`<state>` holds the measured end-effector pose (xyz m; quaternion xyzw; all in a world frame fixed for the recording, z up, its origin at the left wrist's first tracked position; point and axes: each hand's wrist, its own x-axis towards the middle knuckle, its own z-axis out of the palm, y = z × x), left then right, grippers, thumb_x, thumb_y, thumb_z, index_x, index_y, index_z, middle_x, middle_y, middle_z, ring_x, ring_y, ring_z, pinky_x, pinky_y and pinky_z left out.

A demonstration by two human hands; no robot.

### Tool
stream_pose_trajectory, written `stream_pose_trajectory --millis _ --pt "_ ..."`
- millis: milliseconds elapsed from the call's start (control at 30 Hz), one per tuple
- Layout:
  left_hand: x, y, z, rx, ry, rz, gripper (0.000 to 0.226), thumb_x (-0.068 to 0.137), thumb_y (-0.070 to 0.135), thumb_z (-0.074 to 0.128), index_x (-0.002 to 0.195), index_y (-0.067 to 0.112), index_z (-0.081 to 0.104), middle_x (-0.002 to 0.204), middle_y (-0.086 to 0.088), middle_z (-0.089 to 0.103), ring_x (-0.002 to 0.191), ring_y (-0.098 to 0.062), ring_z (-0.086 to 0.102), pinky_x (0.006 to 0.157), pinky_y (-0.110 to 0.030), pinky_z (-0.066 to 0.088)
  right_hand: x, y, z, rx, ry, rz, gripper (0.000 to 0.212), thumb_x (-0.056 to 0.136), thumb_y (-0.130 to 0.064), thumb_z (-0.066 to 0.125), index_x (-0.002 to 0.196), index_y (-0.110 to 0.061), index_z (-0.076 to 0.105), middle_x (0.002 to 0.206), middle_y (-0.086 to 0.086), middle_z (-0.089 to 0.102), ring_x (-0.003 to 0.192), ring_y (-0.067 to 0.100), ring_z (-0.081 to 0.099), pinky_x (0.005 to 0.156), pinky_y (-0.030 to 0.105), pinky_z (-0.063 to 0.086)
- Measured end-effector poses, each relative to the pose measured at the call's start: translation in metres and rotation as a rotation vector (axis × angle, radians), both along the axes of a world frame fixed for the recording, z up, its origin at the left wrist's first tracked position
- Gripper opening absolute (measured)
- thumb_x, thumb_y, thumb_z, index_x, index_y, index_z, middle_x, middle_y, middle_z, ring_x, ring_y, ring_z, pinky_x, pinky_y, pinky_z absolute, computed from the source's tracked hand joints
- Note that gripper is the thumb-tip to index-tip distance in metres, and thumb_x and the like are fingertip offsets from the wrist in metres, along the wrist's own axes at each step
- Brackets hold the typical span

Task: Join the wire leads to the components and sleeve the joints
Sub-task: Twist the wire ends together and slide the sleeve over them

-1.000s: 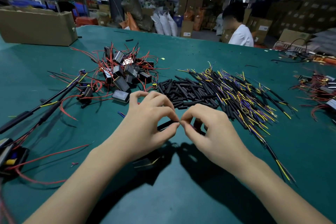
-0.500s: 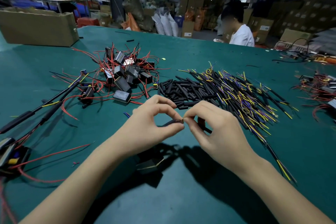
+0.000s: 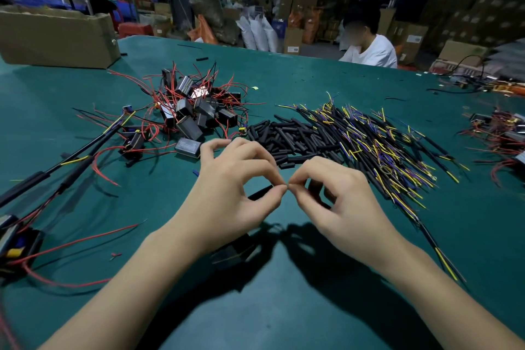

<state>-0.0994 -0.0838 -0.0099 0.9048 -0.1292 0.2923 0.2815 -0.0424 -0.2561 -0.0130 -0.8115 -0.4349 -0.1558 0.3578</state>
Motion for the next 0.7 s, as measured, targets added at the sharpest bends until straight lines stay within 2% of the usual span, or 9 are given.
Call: stream_pose_trajectory --millis 67,133,200,267,333,400,467,533,700 --pt "0.002 -0.002 0.000 -0.211 0.130 -0.009 0.008 0.072 0.035 0.069 0.066 0.029 0.070 0.085 0.013 0.060 0.094 -0.007 0.056 0.099 -0.050 0.032 0.001 -0.001 0.001 -0.097 -0.260 -0.027 0.009 0.089 -0.012 0.059 0.081 -0.014 0.062 0.079 -0.004 0.057 0.063 0.022 0.052 0.053 0.037 0.045" --pt "0.004 0.002 0.002 -0.433 0.324 -0.013 0.008 0.064 0.038 0.070 0.059 0.031 0.071 0.084 0.012 0.061 0.092 -0.006 0.058 0.099 -0.039 0.037 0.002 -0.001 0.002 -0.224 -0.592 -0.054 0.008 0.085 -0.007 0.061 0.078 -0.010 0.064 0.077 0.003 0.061 0.060 0.025 0.053 0.051 0.033 0.043" --pt "0.004 0.005 0.005 -0.617 0.516 -0.046 0.009 0.060 0.036 0.076 0.057 0.028 0.073 0.081 0.009 0.065 0.083 -0.006 0.061 0.089 -0.028 0.042 0.003 0.001 0.001 -0.297 -0.758 -0.029 0.007 0.083 -0.004 0.061 0.079 -0.009 0.064 0.077 0.006 0.063 0.060 0.026 0.053 0.051 0.032 0.040" --pt "0.003 0.007 0.006 -0.581 0.534 -0.021 0.012 0.067 0.033 0.083 0.062 0.028 0.073 0.084 0.009 0.068 0.084 -0.003 0.061 0.086 -0.023 0.040 0.003 0.002 -0.001 -0.273 -0.681 -0.041 0.010 0.087 -0.007 0.058 0.078 -0.008 0.064 0.075 0.006 0.062 0.062 0.027 0.054 0.052 0.033 0.042" --pt "0.002 0.010 0.004 -0.320 0.443 0.084 0.008 0.074 0.042 0.075 0.076 0.037 0.070 0.099 0.013 0.062 0.101 0.000 0.055 0.095 -0.029 0.032 0.003 0.000 -0.004 -0.171 -0.445 -0.077 0.013 0.089 -0.010 0.058 0.077 -0.008 0.062 0.074 0.003 0.059 0.061 0.026 0.053 0.053 0.036 0.046" --pt "-0.001 0.013 0.005 -0.155 0.419 0.134 0.015 0.071 0.052 0.071 0.079 0.042 0.064 0.104 0.015 0.057 0.109 -0.001 0.049 0.103 -0.034 0.027 0.005 -0.003 -0.007 -0.093 -0.253 -0.098 0.008 0.088 -0.009 0.061 0.079 -0.011 0.060 0.076 -0.003 0.055 0.062 0.022 0.051 0.055 0.039 0.047" --pt "-0.002 0.016 0.009 -0.145 0.448 0.112 0.014 0.072 0.050 0.072 0.070 0.040 0.063 0.100 0.013 0.058 0.106 -0.006 0.052 0.104 -0.040 0.032 0.007 -0.005 -0.008 -0.070 -0.165 -0.102 0.009 0.087 -0.010 0.062 0.081 -0.015 0.058 0.077 -0.008 0.053 0.065 0.019 0.051 0.056 0.042 0.047" --pt "-0.002 0.015 0.009 -0.129 0.457 0.087 0.016 0.074 0.044 0.073 0.065 0.040 0.061 0.096 0.011 0.060 0.101 -0.011 0.054 0.101 -0.041 0.036 0.007 -0.004 -0.008 -0.072 -0.161 -0.097 0.008 0.088 -0.012 0.061 0.082 -0.016 0.058 0.077 -0.009 0.052 0.065 0.018 0.050 0.055 0.042 0.047" --pt "0.000 0.013 0.004 -0.180 0.359 0.050 0.014 0.073 0.035 0.078 0.067 0.040 0.066 0.083 0.008 0.062 0.081 -0.005 0.054 0.080 -0.024 0.043 0.006 -0.004 -0.008 -0.068 -0.166 -0.101 0.008 0.087 -0.012 0.062 0.082 -0.017 0.058 0.078 -0.009 0.053 0.065 0.017 0.050 0.054 0.041 0.047"
